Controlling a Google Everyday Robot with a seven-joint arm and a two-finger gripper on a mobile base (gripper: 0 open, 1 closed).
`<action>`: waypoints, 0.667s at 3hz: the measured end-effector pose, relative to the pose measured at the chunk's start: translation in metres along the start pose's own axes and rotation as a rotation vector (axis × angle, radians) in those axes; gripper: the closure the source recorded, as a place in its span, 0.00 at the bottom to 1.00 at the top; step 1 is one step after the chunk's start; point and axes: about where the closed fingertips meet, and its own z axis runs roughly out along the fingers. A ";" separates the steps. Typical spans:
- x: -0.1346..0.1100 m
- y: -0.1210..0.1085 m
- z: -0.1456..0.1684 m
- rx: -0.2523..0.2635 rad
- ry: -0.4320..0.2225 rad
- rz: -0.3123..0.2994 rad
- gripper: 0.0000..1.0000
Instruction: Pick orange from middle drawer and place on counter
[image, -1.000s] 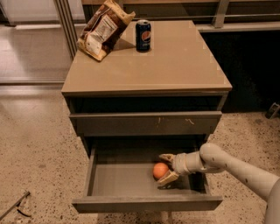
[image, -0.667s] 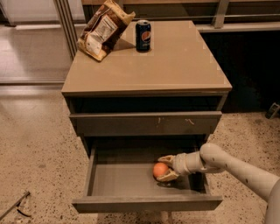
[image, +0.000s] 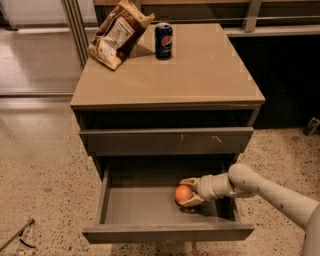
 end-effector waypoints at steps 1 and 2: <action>0.000 0.000 0.000 0.000 0.000 0.000 1.00; -0.022 0.007 -0.010 -0.005 -0.001 -0.020 1.00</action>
Offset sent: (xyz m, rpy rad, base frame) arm -0.0169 0.0110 0.0583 -0.0082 -0.0358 0.0329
